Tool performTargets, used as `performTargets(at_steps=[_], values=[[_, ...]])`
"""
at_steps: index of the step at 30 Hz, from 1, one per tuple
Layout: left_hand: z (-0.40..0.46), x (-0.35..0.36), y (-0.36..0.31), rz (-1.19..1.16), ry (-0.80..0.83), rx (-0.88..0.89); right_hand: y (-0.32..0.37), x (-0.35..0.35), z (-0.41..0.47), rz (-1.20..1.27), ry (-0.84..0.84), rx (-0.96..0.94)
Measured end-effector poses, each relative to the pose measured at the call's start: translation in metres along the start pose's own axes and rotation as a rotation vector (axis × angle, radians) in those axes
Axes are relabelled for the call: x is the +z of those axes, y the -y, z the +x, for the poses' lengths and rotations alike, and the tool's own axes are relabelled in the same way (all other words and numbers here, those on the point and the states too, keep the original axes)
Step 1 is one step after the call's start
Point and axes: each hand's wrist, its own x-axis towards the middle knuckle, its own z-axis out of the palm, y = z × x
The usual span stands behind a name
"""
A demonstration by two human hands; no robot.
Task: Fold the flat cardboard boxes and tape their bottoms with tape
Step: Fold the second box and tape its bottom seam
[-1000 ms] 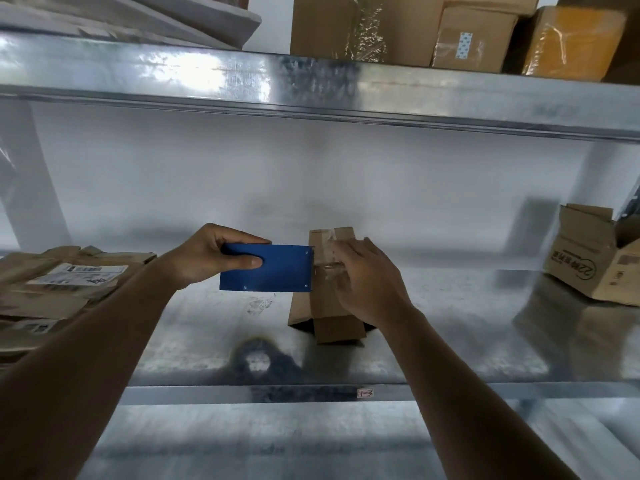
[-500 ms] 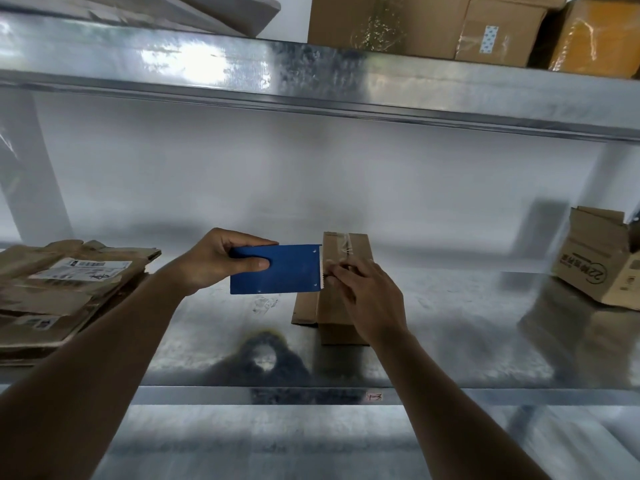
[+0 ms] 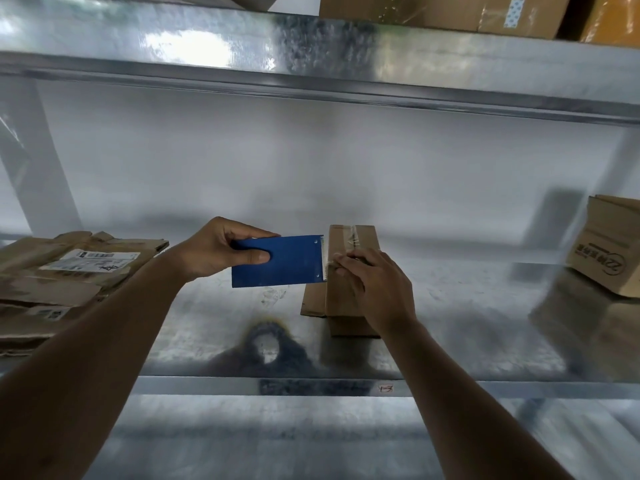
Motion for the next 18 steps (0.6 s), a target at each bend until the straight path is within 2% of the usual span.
performTargets(at_steps=[9, 18], values=[[-0.004, -0.02, -0.011, 0.084, 0.034, -0.033, -0.003, -0.004, 0.001, 0.039, -0.026, -0.015], [-0.003, -0.013, -0.017, 0.202, 0.004, -0.016, 0.01, -0.014, 0.004, 0.057, 0.002, 0.061]])
